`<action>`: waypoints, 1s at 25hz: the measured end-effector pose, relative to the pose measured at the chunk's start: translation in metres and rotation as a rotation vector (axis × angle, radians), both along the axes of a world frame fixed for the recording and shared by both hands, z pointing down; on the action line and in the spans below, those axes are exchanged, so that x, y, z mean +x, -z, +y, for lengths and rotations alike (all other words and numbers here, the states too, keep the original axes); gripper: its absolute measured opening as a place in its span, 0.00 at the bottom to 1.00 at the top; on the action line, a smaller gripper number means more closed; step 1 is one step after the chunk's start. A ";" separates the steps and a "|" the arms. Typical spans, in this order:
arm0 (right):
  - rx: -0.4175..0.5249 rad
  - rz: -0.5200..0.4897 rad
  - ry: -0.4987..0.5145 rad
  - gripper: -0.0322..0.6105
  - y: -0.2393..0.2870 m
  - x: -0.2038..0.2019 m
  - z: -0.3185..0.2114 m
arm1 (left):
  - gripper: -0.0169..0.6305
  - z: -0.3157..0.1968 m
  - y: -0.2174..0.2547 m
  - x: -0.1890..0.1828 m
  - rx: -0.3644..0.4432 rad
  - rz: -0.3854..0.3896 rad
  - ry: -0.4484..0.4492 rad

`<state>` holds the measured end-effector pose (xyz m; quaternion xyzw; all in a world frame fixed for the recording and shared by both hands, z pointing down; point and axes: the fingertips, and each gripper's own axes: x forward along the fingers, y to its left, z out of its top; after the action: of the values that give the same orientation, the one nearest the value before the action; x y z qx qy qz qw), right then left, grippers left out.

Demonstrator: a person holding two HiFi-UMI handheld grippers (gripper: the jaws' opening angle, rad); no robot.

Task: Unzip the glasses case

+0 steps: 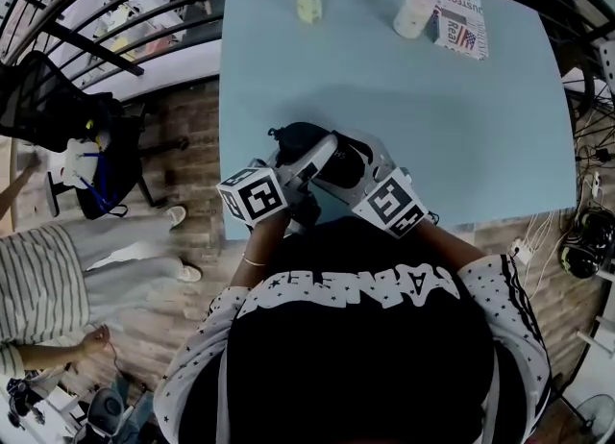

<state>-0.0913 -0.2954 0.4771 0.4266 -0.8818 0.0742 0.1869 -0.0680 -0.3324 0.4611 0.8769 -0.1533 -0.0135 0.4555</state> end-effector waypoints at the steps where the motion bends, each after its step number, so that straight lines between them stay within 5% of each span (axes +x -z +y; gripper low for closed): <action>1: 0.008 0.007 0.012 0.60 0.001 0.000 0.000 | 0.03 0.000 0.002 0.000 -0.002 0.003 -0.001; 14: -0.015 0.068 0.062 0.55 -0.005 0.021 0.021 | 0.03 -0.023 0.040 -0.029 0.130 0.001 0.027; 19: -0.010 0.155 0.066 0.32 -0.018 0.034 0.020 | 0.03 -0.018 0.049 -0.026 0.164 -0.001 -0.014; 25: -0.001 0.148 0.076 0.06 -0.018 0.035 0.023 | 0.03 -0.011 0.046 -0.023 0.167 -0.007 -0.039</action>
<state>-0.0566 -0.2724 0.4955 0.3972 -0.8810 0.0357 0.2544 -0.0906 -0.3432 0.4148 0.9147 -0.1361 -0.0141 0.3804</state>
